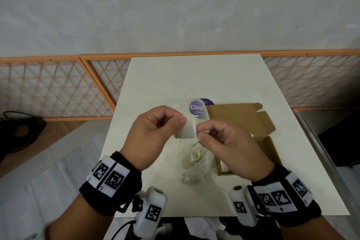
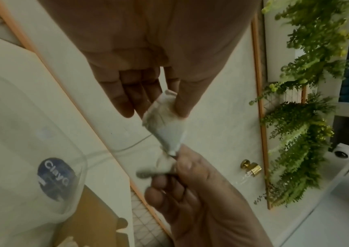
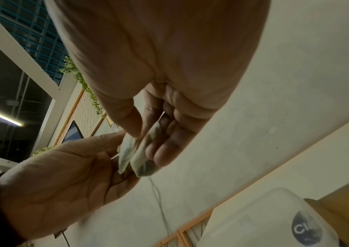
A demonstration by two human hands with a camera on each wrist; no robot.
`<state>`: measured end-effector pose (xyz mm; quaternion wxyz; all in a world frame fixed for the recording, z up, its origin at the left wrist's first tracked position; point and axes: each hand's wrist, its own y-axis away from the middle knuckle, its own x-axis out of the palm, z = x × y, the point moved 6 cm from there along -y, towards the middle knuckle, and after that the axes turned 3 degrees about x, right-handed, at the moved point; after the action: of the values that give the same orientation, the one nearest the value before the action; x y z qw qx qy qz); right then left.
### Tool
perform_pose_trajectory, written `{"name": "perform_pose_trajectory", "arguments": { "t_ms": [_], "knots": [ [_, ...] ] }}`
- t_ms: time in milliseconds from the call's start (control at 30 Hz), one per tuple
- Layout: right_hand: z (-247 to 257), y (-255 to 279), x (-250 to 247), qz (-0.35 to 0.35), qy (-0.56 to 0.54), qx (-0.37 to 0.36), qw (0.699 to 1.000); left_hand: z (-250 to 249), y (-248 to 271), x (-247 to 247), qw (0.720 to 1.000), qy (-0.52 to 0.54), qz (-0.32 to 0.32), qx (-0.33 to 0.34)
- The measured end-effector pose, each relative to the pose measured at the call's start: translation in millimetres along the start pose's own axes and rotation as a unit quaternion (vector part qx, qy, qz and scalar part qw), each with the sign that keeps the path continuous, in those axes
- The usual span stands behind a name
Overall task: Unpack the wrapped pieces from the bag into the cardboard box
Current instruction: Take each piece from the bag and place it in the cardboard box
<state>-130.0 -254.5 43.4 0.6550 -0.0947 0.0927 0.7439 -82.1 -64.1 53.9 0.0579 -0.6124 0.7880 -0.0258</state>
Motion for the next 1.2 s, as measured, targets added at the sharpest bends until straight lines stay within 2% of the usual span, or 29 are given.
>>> {"name": "perform_pose_trajectory", "arguments": {
  "t_ms": [167,233,333,433,533,767,867,1067,1133,1200],
  "knots": [
    [9,4,-6,0.002,-0.008,-0.014,1.000,2,-11,-28,0.992,-0.083,-0.090,0.018],
    [17,5,-5,0.014,-0.014,-0.018,1.000,4,-12,-29,0.990,-0.101,-0.098,0.015],
    [27,7,-1,0.023,-0.031,-0.026,0.999,7,-10,-16,0.996,-0.076,-0.050,0.002],
    [27,4,6,0.023,-0.035,-0.023,0.999,11,-3,1,0.999,-0.013,0.017,-0.040],
    [24,-2,10,0.017,-0.021,-0.016,1.000,13,4,10,0.997,0.019,0.046,-0.059],
    [17,-13,12,-0.006,-0.017,0.025,1.000,13,7,12,0.995,0.037,0.052,-0.075],
    [18,-19,12,-0.006,0.002,0.022,1.000,15,4,11,0.997,0.002,0.059,-0.058],
    [5,-40,4,-0.011,0.064,0.017,0.998,25,-10,-2,0.997,-0.057,0.024,-0.037],
    [-13,-49,-7,-0.050,0.111,0.014,0.992,26,-10,-8,0.996,-0.089,0.008,-0.023],
    [-37,-55,-10,-0.044,0.198,0.018,0.979,31,-8,-14,0.993,-0.113,-0.001,-0.025]
  ]
}}
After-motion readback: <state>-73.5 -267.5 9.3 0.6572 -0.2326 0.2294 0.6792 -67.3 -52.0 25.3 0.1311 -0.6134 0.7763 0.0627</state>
